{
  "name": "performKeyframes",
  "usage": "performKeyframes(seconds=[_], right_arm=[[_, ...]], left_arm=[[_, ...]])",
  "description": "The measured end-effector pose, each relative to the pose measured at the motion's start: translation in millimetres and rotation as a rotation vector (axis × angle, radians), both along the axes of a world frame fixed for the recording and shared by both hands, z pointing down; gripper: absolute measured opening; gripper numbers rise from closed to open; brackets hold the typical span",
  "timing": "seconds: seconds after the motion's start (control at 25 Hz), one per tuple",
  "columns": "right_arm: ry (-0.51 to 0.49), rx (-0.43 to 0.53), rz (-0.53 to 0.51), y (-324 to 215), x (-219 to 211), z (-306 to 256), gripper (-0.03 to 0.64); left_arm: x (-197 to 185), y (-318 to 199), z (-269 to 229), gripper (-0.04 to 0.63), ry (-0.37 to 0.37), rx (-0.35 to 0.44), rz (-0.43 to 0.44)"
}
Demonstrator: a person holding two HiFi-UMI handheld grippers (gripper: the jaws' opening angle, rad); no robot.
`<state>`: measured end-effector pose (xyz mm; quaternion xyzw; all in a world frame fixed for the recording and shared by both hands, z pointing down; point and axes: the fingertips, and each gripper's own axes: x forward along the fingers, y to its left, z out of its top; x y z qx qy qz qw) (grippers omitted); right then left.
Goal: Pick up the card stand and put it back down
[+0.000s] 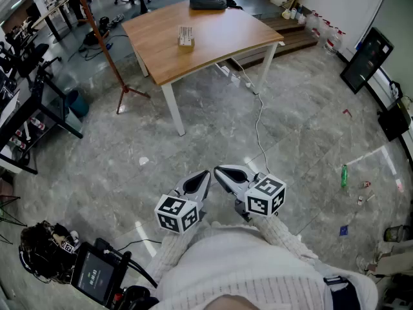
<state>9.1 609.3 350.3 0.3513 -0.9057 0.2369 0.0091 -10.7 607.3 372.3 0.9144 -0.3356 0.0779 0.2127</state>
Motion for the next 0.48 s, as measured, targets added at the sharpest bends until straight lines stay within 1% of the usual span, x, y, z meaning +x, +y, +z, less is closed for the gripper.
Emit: performKeyframes(seconds=[0.16, 0.28, 0.36, 0.48], right_arm=[[0.000, -0.039, -0.010, 3, 2, 14, 0.000], [-0.006, -0.057, -0.011, -7, 7, 22, 0.000], [-0.014, -0.057, 0.000, -21, 8, 25, 0.000], [-0.025, -0.052, 0.014, -60, 5, 29, 0.000]], left_arm=[[8, 1, 7, 0.008, 0.011, -0.030, 0.004], [11, -9, 11, 0.008, 0.004, -0.028, -0.002], [7, -23, 15, 0.008, -0.004, -0.029, -0.009], [-1, -63, 23, 0.008, -0.009, -0.038, -0.019]])
